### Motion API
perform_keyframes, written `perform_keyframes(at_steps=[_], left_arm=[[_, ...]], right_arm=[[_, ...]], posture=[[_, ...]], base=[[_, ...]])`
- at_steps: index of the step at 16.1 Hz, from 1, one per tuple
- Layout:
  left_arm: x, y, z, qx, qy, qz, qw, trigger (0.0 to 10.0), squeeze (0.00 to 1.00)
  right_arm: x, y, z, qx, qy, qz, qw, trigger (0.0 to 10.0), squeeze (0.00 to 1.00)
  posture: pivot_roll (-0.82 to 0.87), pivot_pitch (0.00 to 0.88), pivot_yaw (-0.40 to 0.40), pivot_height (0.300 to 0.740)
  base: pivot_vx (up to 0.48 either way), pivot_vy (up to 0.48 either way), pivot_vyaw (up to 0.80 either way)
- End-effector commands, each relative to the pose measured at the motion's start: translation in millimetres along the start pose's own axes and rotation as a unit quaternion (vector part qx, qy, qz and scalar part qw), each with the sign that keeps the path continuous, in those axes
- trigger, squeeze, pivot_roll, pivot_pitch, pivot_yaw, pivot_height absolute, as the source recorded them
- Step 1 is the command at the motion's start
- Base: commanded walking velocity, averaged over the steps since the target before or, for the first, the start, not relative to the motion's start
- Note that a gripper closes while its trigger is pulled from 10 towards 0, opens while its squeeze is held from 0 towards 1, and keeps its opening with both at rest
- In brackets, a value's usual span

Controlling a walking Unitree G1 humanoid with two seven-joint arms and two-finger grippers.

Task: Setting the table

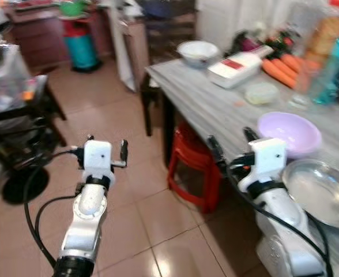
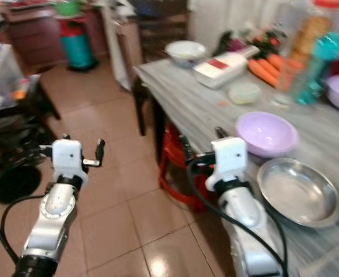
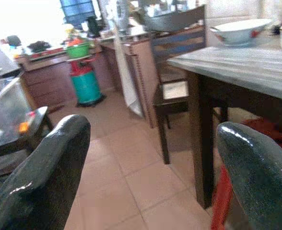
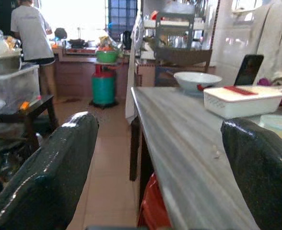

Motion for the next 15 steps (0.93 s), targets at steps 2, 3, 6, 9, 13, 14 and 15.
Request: perform_keyframes(at_steps=[2, 3, 6, 9, 13, 14, 15], left_arm=[[0.6, 13.3, -7.1, 0.013, 0.014, 0.023, 1.0, 10.0, 0.0], [1.4, 11.4, -7.5, 0.024, 0.012, 0.013, 1.0, 10.0, 0.0], [1.6, 10.1, -7.8, 0.022, 0.014, 0.014, 1.0, 10.0, 0.0], [1.8, 10.0, -10.9, 0.025, 0.019, 0.015, 0.999, 10.0, 0.0], [0.8, 11.0, -18.9, 0.023, 0.036, 0.021, 0.999, 10.0, 0.0], [0.3, 11.7, -22.7, 0.022, 0.044, 0.023, 0.999, 10.0, 0.0], [-0.1, 12.5, -25.2, 0.019, 0.049, 0.025, 0.998, 10.0, 0.0]], right_arm=[[2.3, 9.6, 3.0, 0.011, -0.004, 0.014, 1.0, 10.0, 0.0], [2.2, 9.8, 2.7, 0.012, -0.004, 0.015, 1.0, 10.0, 0.0], [1.8, 8.8, 2.8, 0.012, -0.002, 0.015, 1.0, 10.0, 0.0], [2.2, 7.4, 1.4, 0.014, 0.001, 0.013, 1.0, 10.0, 0.0], [2.8, 0.7, -2.8, 0.027, 0.004, -0.008, 1.0, 10.0, 0.0], [2.5, -1.0, -4.2, 0.032, 0.005, -0.014, 0.999, 10.0, 0.0], [2.2, -2.8, -5.5, 0.035, 0.006, -0.019, 0.999, 10.0, 0.0]], posture=[[-0.05, 0.041, 0.018, 0.74], [-0.05, 0.041, 0.018, 0.74], [-0.06, 0.039, 0.017, 0.74], [-0.06, 0.039, 0.014, 0.74], [-0.06, 0.038, 0.013, 0.74], [-0.06, 0.038, 0.013, 0.74], [-0.06, 0.038, 0.013, 0.74]], base=[[0.0, 0.0, 0.8], [0.0, 0.0, 0.8], [0.0, 0.0, 0.8], [0.0, 0.0, 0.8], [0.0, 0.0, 0.32], [0.0, 0.0, 0.0], [0.0, 0.0, 0.0]])
Point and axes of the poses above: a point about 5 cm out from each wrist's last joint towards the gripper, its own x axis pointing out of the wrist towards the gripper, its own z axis along the axis of the wrist's last joint, y = z × x, the point moved 5 cm from there along x, pointing out of the wrist towards the gripper, and after that the axes turned 6 degrees about x, right-handed, at the moved point
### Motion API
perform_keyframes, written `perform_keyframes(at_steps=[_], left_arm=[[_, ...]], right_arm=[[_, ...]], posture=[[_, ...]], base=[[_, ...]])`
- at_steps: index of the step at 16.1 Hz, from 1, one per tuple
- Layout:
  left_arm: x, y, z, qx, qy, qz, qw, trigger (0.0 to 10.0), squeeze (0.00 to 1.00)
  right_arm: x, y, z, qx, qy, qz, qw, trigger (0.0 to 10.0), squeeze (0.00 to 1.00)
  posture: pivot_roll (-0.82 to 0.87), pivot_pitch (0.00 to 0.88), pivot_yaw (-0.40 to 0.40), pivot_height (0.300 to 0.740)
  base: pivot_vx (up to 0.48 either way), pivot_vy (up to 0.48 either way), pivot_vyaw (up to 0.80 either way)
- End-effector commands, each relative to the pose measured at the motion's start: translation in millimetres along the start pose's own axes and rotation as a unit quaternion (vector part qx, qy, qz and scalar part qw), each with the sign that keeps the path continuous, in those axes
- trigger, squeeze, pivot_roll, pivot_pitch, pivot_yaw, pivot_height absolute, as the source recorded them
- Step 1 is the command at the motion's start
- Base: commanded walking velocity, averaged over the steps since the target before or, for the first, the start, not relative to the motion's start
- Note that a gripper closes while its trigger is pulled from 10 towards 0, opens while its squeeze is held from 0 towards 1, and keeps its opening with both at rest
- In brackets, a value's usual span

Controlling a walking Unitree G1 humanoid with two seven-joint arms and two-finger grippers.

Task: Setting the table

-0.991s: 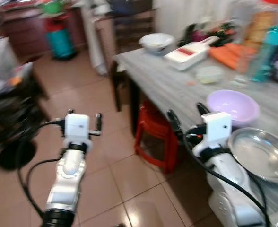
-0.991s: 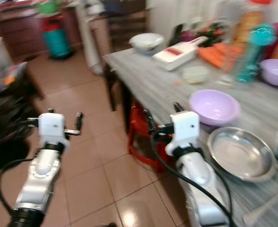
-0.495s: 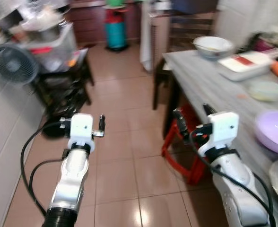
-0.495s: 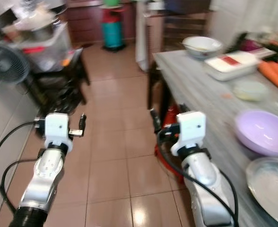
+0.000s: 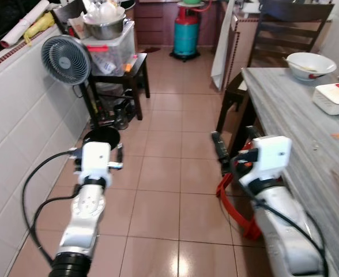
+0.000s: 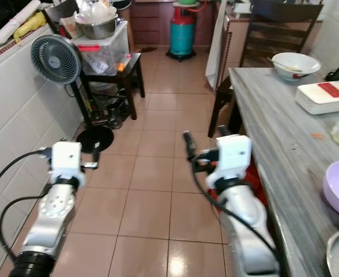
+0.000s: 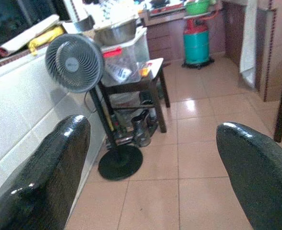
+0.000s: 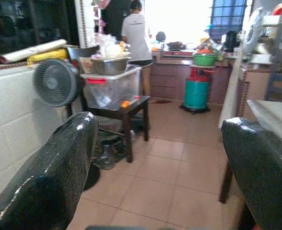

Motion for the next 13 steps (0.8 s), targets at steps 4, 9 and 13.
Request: perform_keyframes(at_steps=[4, 9, 13], left_arm=[[1.1, 1.0, -1.9, -0.001, 0.007, 0.002, 1.0, 10.0, 0.0], [2.0, 1.4, -3.0, 0.001, 0.009, 0.002, 1.0, 10.0, 0.0], [2.7, 1.0, -3.2, 0.003, 0.01, 0.002, 1.0, 10.0, 0.0]], right_arm=[[-1.6, -9.9, -2.8, 0.007, 0.005, -0.023, 1.0, 10.0, 0.0], [-1.0, -9.0, -3.6, 0.009, 0.005, -0.024, 1.0, 10.0, 0.0], [-0.6, -9.1, -3.9, 0.01, 0.005, -0.025, 1.0, 10.0, 0.0]], posture=[[-0.06, 0.041, 0.016, 0.74], [-0.05, 0.044, 0.019, 0.74], [-0.06, 0.043, 0.02, 0.74]], base=[[0.0, 0.13, 0.0], [0.0, 0.318, 0.0], [0.0, 0.342, 0.0]])
Point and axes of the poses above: a point about 5 cm out from each wrist's last joint towards the gripper, its own x axis pointing out of the wrist towards the gripper, its own z axis along the axis of the wrist's last joint, y = z × x, the point moved 5 cm from there along x, pointing out of the wrist towards the gripper, and after that the axes turned 6 degrees about x, right-handed, at the moved point
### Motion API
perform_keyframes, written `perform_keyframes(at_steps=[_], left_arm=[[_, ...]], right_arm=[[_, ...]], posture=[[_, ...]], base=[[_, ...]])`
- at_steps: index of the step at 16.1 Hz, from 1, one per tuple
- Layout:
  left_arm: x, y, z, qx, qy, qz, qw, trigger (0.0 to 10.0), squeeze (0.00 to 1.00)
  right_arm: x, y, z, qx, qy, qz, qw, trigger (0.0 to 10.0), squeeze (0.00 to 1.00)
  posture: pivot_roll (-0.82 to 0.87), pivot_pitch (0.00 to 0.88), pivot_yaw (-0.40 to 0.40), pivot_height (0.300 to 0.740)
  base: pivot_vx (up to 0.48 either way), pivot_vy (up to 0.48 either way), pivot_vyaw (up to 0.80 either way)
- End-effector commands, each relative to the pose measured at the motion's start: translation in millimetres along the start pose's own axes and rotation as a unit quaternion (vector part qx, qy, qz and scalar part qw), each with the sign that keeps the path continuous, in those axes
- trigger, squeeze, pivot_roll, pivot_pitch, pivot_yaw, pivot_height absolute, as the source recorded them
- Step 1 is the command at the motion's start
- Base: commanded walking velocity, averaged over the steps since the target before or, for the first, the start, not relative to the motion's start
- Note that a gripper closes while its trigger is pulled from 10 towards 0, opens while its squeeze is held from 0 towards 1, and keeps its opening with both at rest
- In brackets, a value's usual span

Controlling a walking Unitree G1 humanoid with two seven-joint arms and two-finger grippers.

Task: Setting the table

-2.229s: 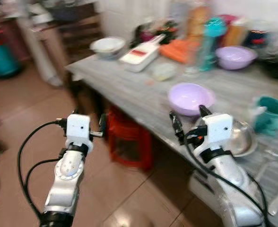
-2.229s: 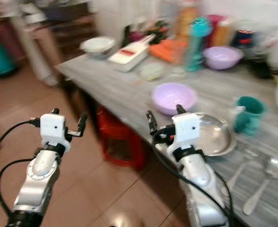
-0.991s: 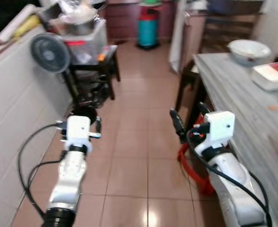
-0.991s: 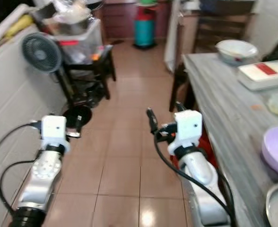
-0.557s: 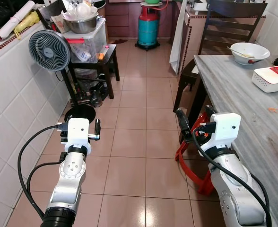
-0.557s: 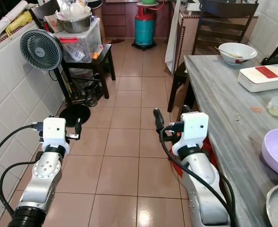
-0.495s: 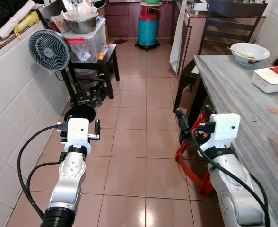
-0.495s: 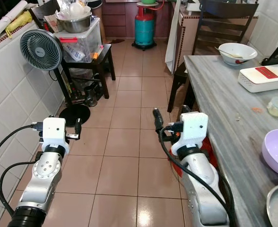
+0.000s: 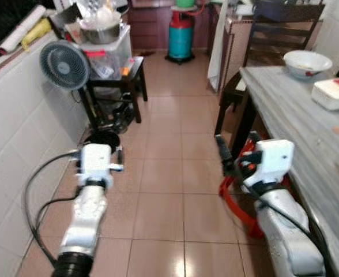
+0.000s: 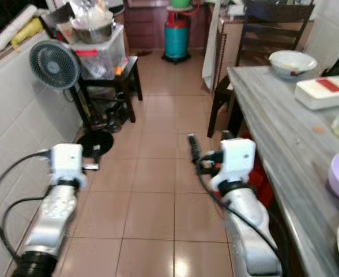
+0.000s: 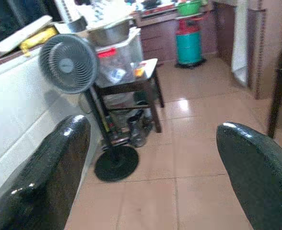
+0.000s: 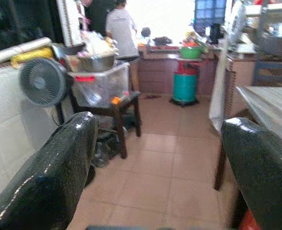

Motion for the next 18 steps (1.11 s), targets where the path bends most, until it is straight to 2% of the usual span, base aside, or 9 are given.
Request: perform_keyframes(at_steps=[1, 18], left_arm=[[1.4, 12.4, -3.2, 0.007, 0.007, 0.015, 1.0, 10.0, 0.0], [3.3, 12.9, -3.6, 0.013, 0.006, 0.018, 1.0, 10.0, 0.0]], right_arm=[[2.4, 7.5, 1.8, 0.007, -0.004, 0.008, 1.0, 10.0, 0.0], [3.2, 4.1, -0.7, 0.004, -0.002, 0.001, 1.0, 10.0, 0.0]], posture=[[-0.06, 0.043, 0.02, 0.74], [-0.06, 0.043, 0.02, 0.74]], base=[[0.0, 0.349, 0.0], [0.0, 0.366, 0.0]])
Point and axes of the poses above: a point about 5 cm out from each wrist's last joint towards the gripper, its own x axis pointing out of the wrist towards the gripper, its own z axis along the axis of the wrist's last joint, y = z × x, the point moved 5 cm from there along x, pointing out of the wrist towards the gripper, and after that the axes turned 6 degrees about x, right-handed, at the moved point
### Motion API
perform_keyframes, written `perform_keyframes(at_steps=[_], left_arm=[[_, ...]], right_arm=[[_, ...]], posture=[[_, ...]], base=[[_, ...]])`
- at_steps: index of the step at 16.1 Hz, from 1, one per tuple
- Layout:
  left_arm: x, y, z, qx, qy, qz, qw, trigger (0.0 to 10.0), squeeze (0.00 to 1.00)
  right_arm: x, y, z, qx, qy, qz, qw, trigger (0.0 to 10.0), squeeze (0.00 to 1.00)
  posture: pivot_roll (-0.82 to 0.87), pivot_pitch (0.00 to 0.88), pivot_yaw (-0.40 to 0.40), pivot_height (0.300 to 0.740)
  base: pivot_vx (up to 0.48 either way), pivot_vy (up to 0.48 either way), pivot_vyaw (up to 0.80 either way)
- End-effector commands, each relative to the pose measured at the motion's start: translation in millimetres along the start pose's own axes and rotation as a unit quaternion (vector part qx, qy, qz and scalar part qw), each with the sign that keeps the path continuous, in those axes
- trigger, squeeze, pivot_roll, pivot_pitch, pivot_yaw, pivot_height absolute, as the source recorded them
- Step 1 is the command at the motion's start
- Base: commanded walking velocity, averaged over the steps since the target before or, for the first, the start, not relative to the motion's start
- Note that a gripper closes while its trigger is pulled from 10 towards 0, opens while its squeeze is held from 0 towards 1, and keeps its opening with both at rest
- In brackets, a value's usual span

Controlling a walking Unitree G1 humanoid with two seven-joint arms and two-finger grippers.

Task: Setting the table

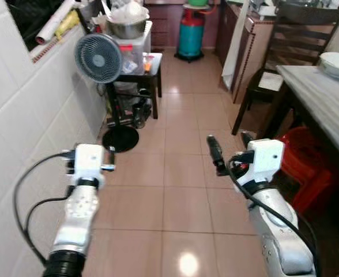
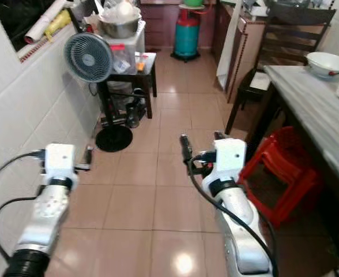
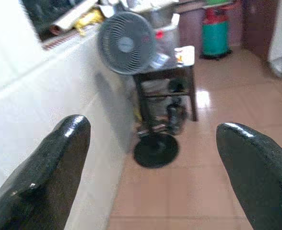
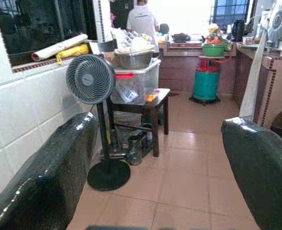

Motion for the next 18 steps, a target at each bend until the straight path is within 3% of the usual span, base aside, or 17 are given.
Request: perform_keyframes(at_steps=[1, 10, 13, 17, 18], left_arm=[[0.5, -8.4, 4.0, -0.003, -0.006, -0.008, 1.0, 10.0, 0.0], [1.9, -10.7, 4.6, -0.005, -0.011, -0.013, 1.0, 10.0, 0.0], [1.3, -17.9, -0.1, -0.016, -0.009, -0.05, 0.999, 10.0, 0.0], [-5.4, -27.1, -58.7, -0.014, 0.092, -0.081, 0.992, 10.0, 0.0], [-13.8, -34.7, -81.3, -0.005, 0.134, -0.104, 0.985, 10.0, 0.0]], right_arm=[[-1.5, -8.5, 2.8, -0.01, -0.003, -0.014, 1.0, 10.0, 0.0], [-1.1, -15.4, 0.6, -0.016, -0.002, -0.021, 1.0, 10.0, 0.0], [-3.0, -20.0, -9.6, -0.029, 0.01, -0.025, 0.999, 10.0, 0.0], [-3.8, -41.1, -46.6, -0.024, 0.059, -0.046, 0.997, 10.0, 0.0], [-5.3, -48.6, -67.3, -0.021, 0.09, -0.052, 0.994, 10.0, 0.0]], posture=[[-0.06, 0.043, 0.02, 0.74], [-0.05, 0.036, 0.021, 0.74], [-0.05, 0.036, 0.021, 0.74], [-0.04, 0.017, 0.014, 0.74], [-0.04, 0.012, 0.015, 0.74]], base=[[0.0, 0.394, 0.0], [0.0, 0.399, 0.0], [0.0, 0.0, 0.0], [0.0, 0.0, 0.0], [0.0, 0.0, 0.0]])
Point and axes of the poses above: a point about 5 cm out from each wrist's last joint towards the gripper, its own x axis pointing out of the wrist towards the gripper, its own z axis along the axis of the wrist's last joint, y = z × x, the point moved 5 cm from there along x, pointing out of the wrist towards the gripper, and after that the axes turned 6 degrees about x, right-handed, at the moved point
